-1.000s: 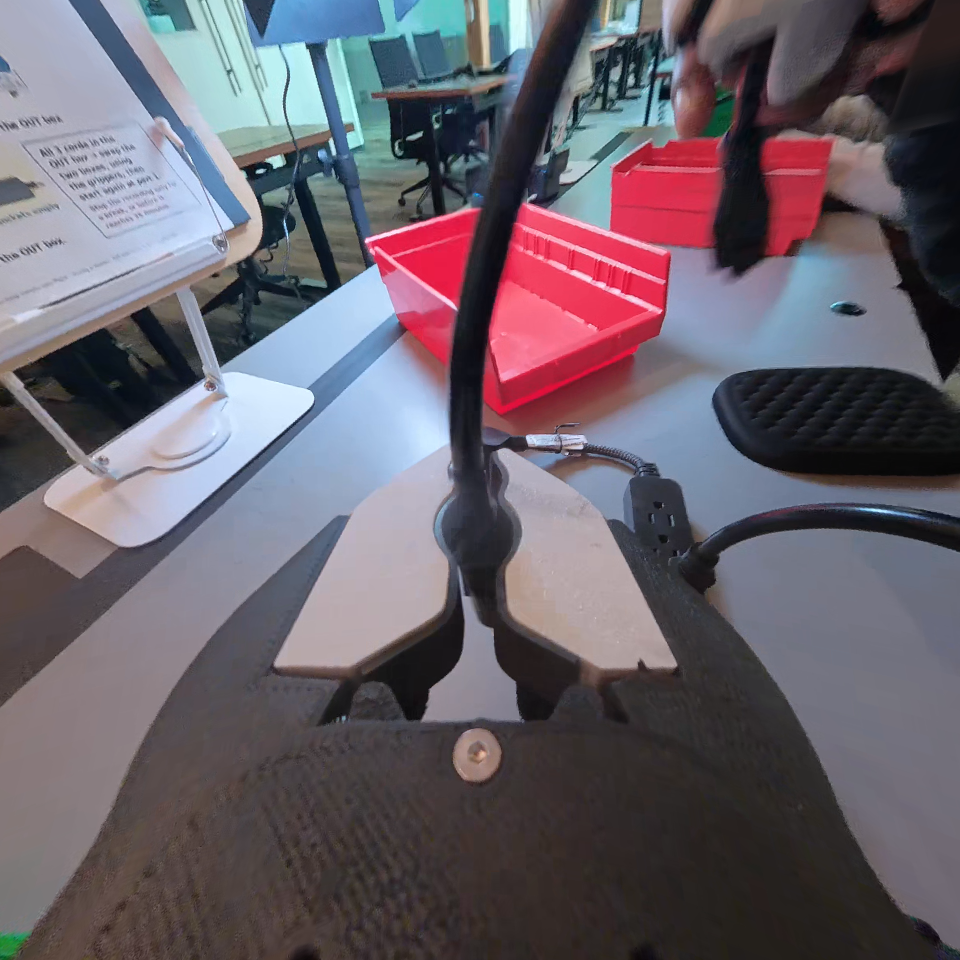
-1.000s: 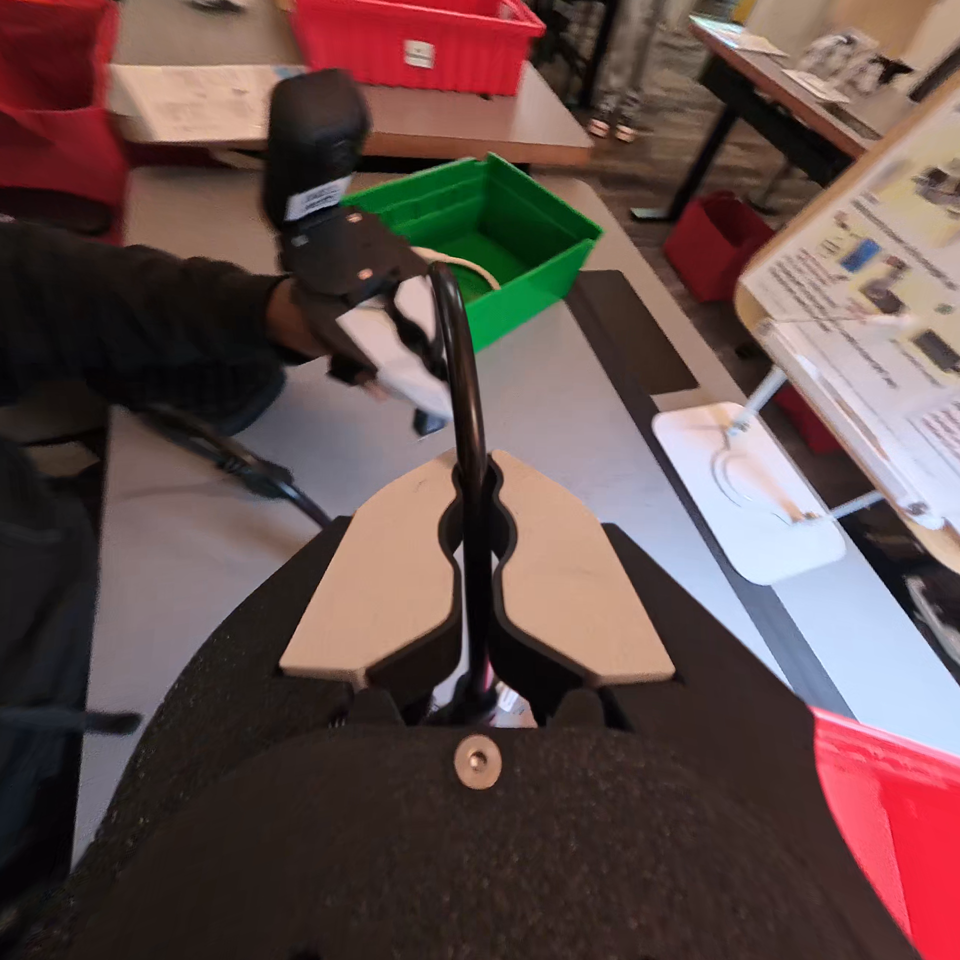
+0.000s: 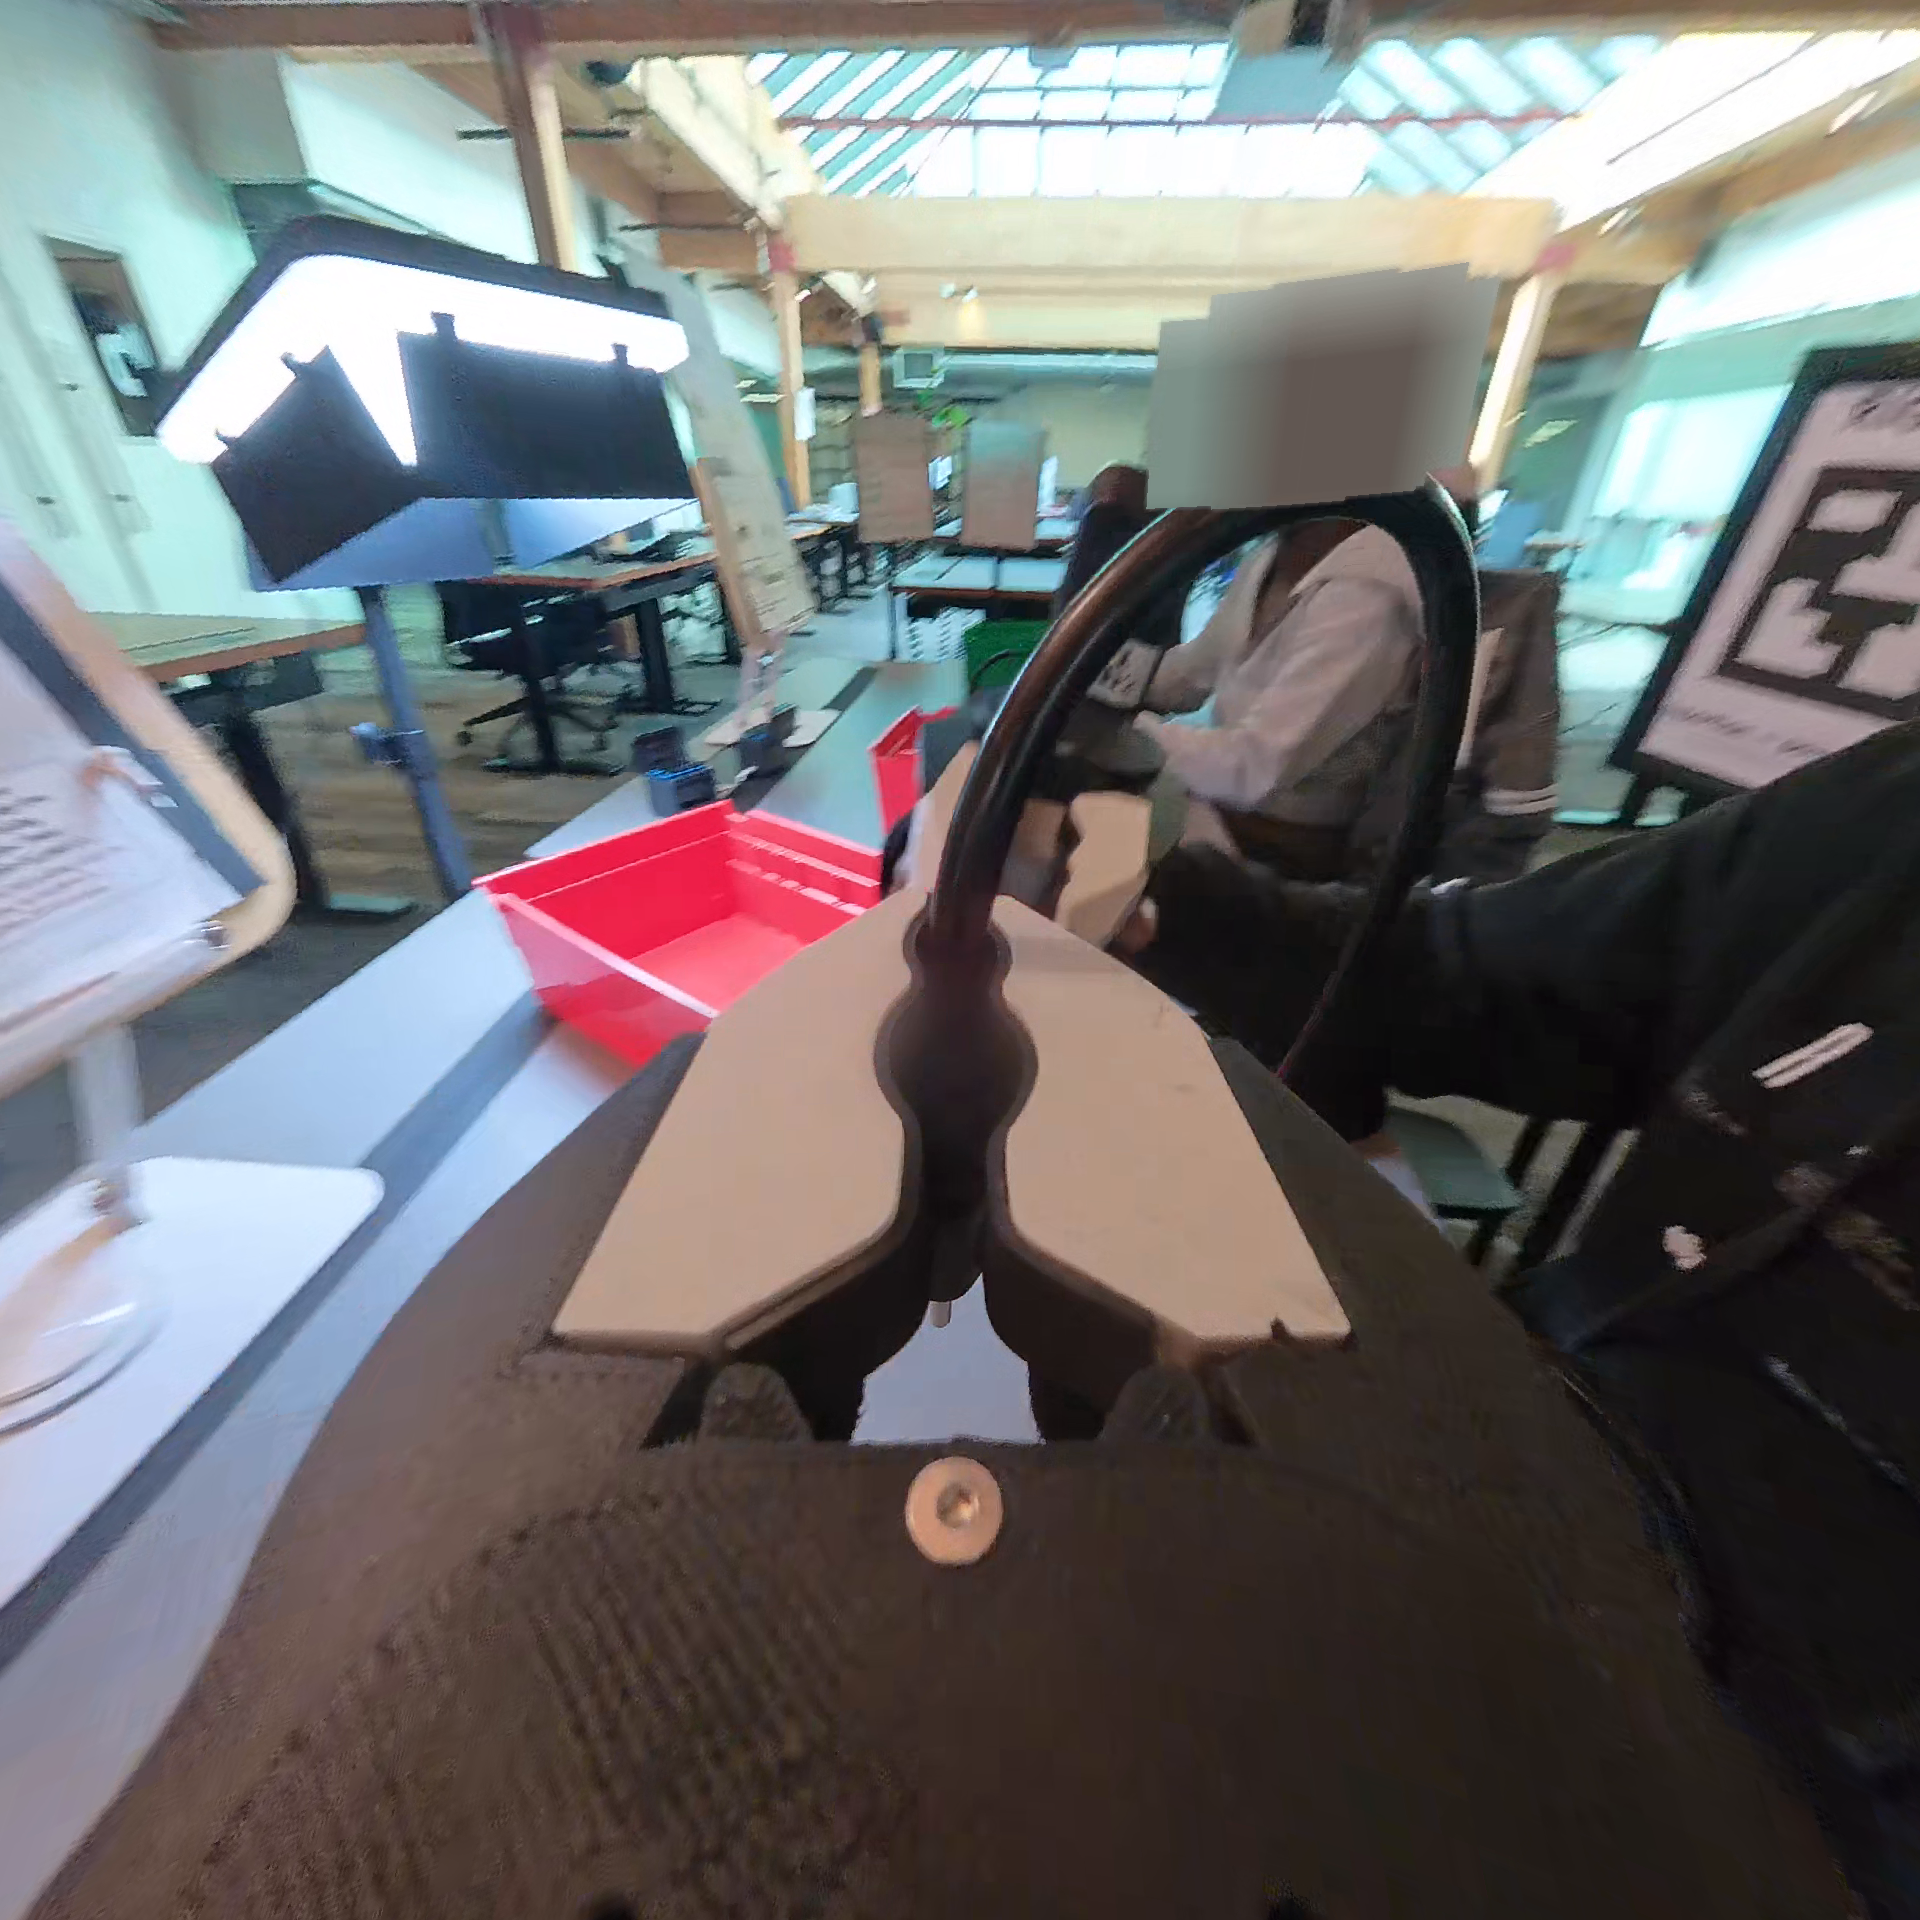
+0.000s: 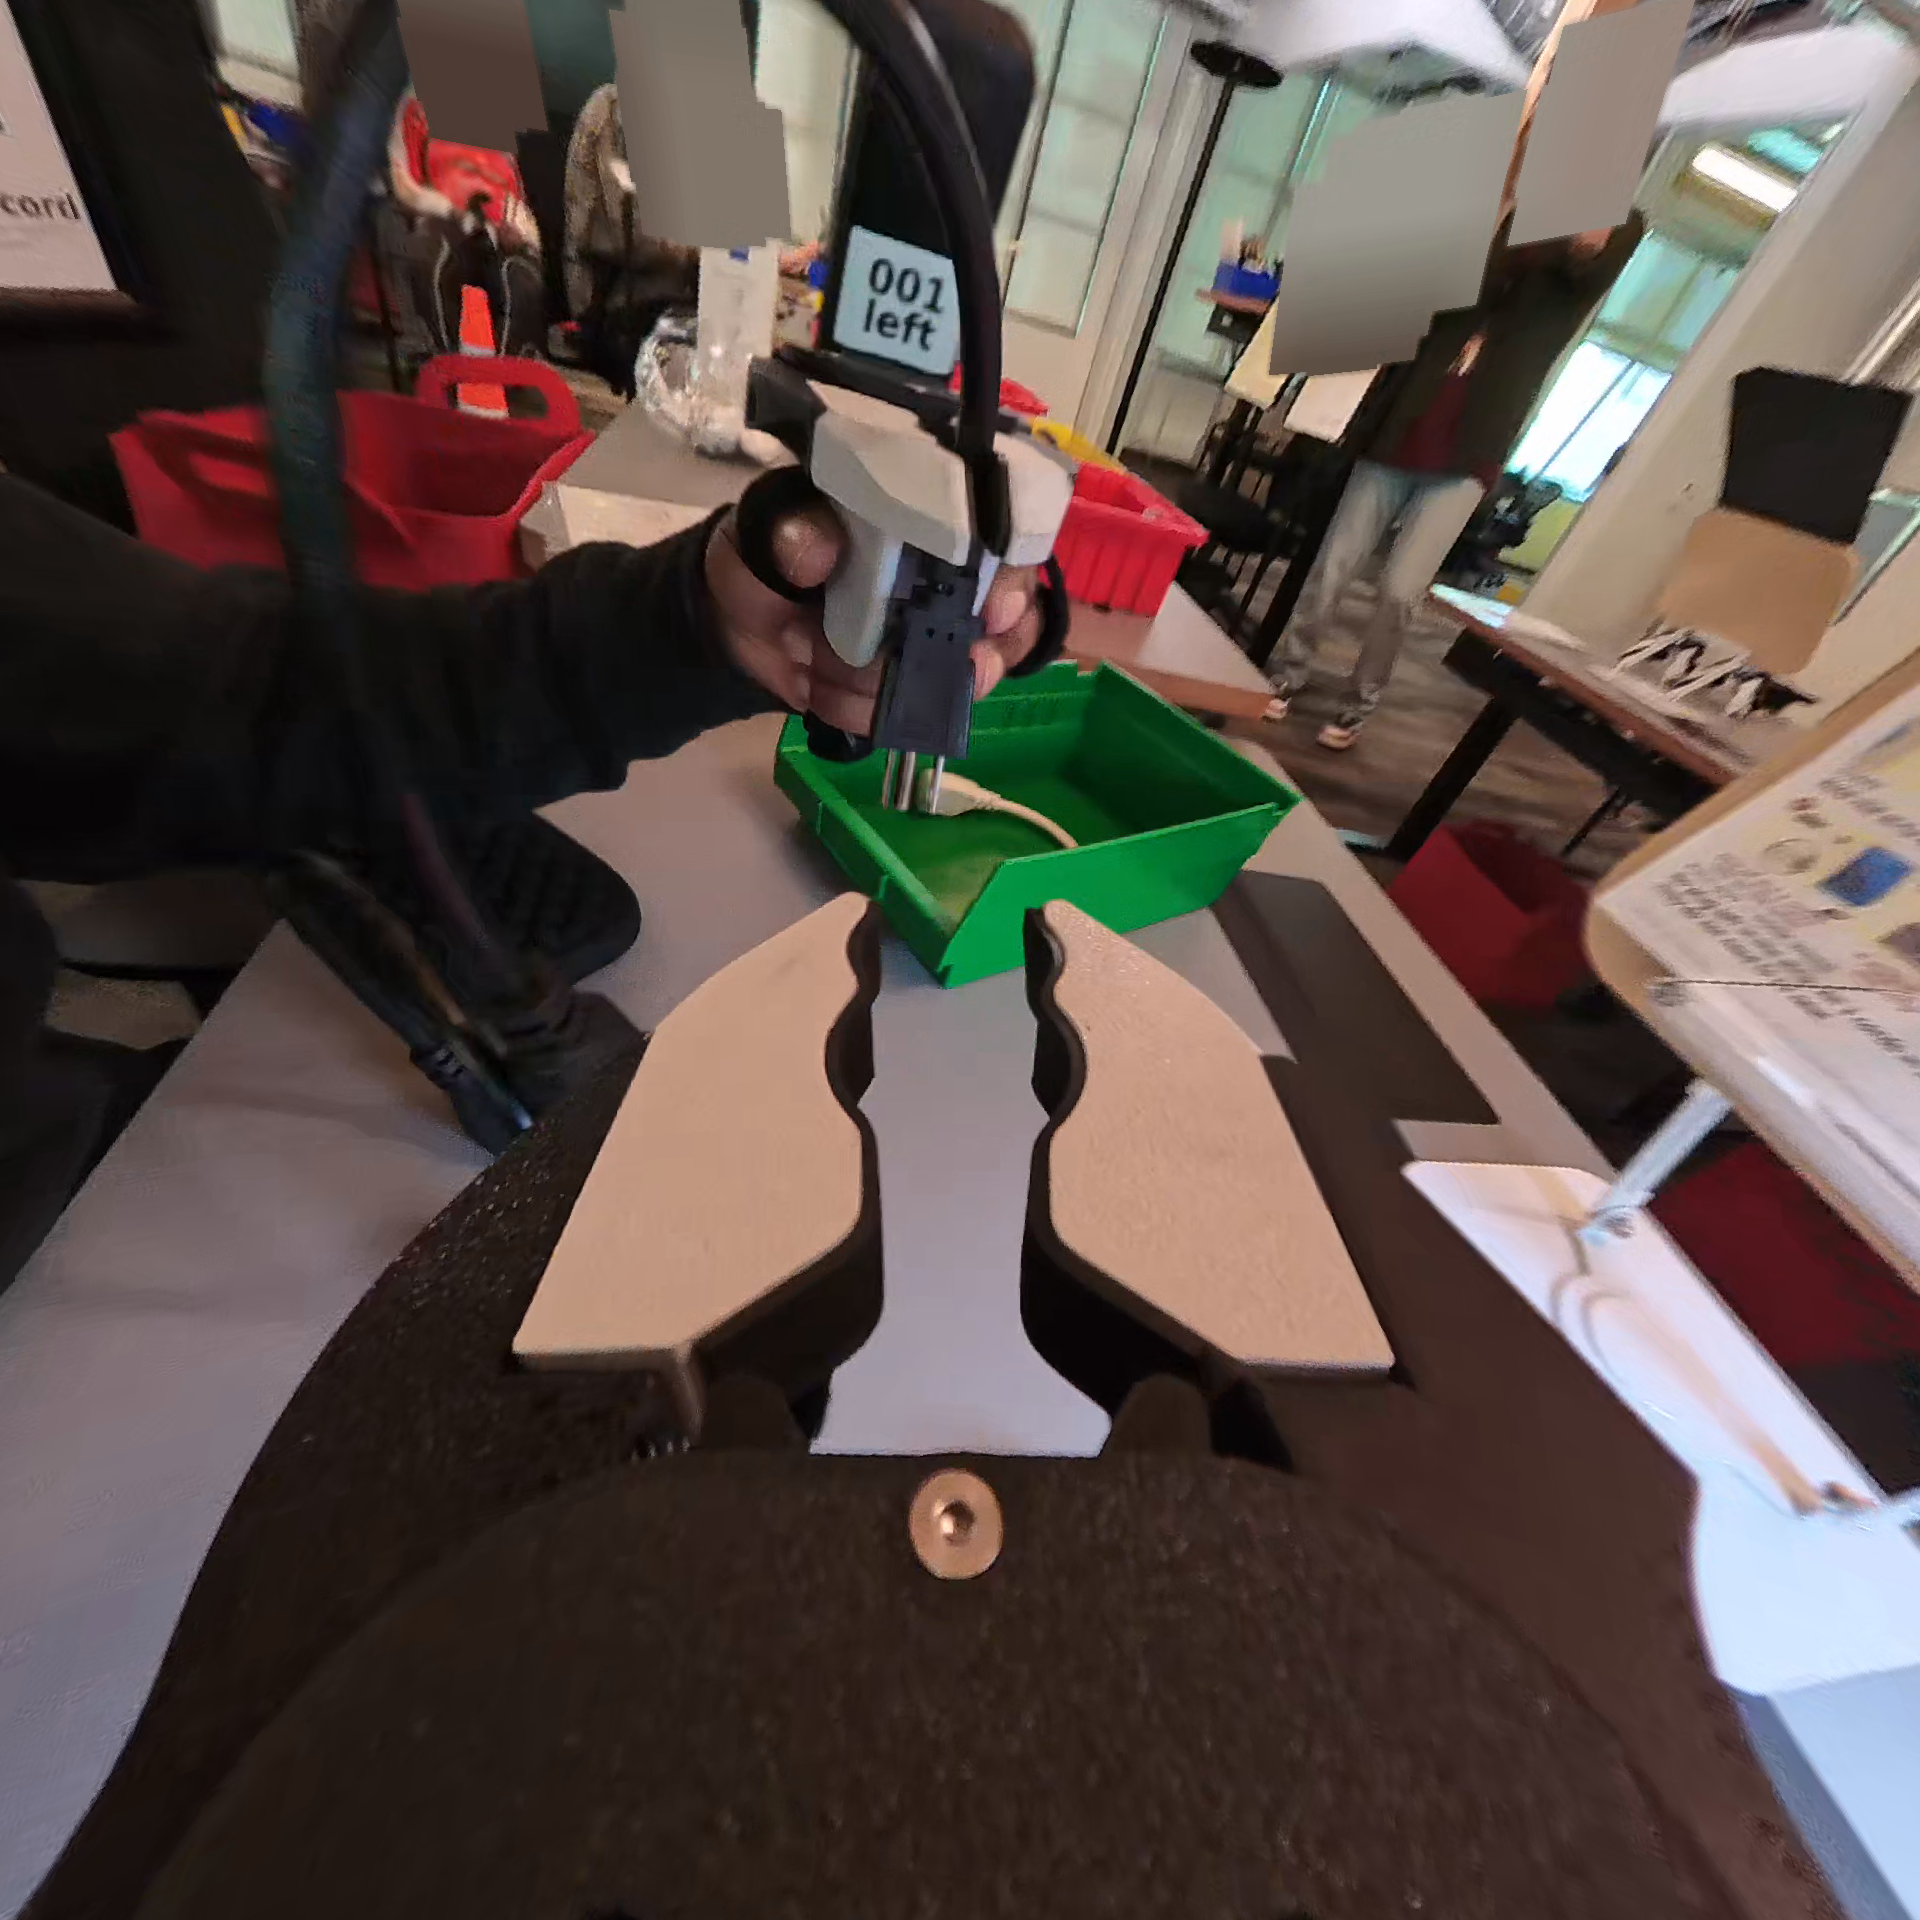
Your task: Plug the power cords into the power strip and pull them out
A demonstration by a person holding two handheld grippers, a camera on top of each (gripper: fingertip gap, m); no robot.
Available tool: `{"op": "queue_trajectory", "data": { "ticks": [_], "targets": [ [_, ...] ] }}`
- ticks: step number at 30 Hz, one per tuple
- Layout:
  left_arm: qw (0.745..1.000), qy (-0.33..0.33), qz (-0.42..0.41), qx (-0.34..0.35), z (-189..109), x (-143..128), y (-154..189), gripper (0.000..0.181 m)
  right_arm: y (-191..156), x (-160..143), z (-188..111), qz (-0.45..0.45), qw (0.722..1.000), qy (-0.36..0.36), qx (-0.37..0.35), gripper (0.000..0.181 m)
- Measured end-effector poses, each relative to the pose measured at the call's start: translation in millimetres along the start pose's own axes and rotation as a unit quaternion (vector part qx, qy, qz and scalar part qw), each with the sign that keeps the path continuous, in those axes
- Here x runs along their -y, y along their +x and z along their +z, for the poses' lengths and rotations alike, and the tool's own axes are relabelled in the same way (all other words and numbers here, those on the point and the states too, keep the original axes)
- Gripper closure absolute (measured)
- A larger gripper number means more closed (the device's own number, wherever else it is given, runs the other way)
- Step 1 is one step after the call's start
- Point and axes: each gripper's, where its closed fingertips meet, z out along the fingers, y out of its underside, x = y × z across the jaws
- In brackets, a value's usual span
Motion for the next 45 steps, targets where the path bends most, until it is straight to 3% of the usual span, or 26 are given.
{"op": "queue_trajectory", "data": {
  "ticks": [5, 9, 13, 20, 24, 31, 34, 37, 39, 41, 45],
  "targets": [
    [0.996, 0.024, -0.047, -0.071, 24.0, -14.0, 17.4, 0.176, -21.3, -5.5, 52.2, 0.056, 0.997, 0.002, 0.055, 0.130],
    [0.998, 0.026, -0.031, -0.044, 28.3, -18.8, 12.2, 0.176, -15.3, -10.7, 61.9, 0.022, 1.000, -0.011, 0.013, 0.154],
    [0.998, 0.043, -0.033, 0.007, 26.5, -17.4, -3.7, 0.177, 1.9, -14.6, 58.4, -0.010, 0.997, -0.052, -0.063, 0.154],
    [0.994, 0.071, -0.062, 0.054, 14.4, -5.9, -17.6, 0.159, 33.3, 2.0, 28.3, -0.077, 0.976, -0.082, -0.185, 0.154],
    [0.991, 0.087, -0.074, 0.072, -7.3, -0.6, -29.9, 0.162, 50.9, 19.0, 2.5, -0.113, 0.959, -0.077, -0.248, 0.154],
    [0.983, 0.148, -0.077, 0.073, -54.6, 32.9, -32.6, 0.156, 81.1, 25.6, -38.7, -0.129, 0.926, -0.093, -0.342, 0.154],
    [0.988, 0.111, -0.054, 0.092, -57.1, 26.3, -33.5, 0.148, 84.9, 25.3, -43.6, -0.120, 0.927, -0.088, -0.345, 0.158],
    [0.993, 0.047, -0.036, 0.101, -41.1, 8.6, -30.3, 0.146, 81.8, 24.7, -40.8, -0.147, 0.924, -0.084, -0.342, 0.181],
    [0.993, 0.000, -0.020, 0.113, -25.8, -6.9, -30.9, 0.146, 76.9, 9.1, -29.3, -0.163, 0.924, -0.137, -0.317, 0.181],
    [0.990, -0.045, -0.008, 0.131, -13.7, -28.4, -39.3, 0.146, 73.6, 3.9, -21.4, -0.175, 0.925, -0.145, -0.306, 0.181],
    [0.988, -0.069, -0.037, 0.132, -2.1, -51.9, -47.0, 0.149, 75.8, -3.3, -21.6, -0.140, 0.938, -0.140, -0.286, 0.181]
  ]
}}
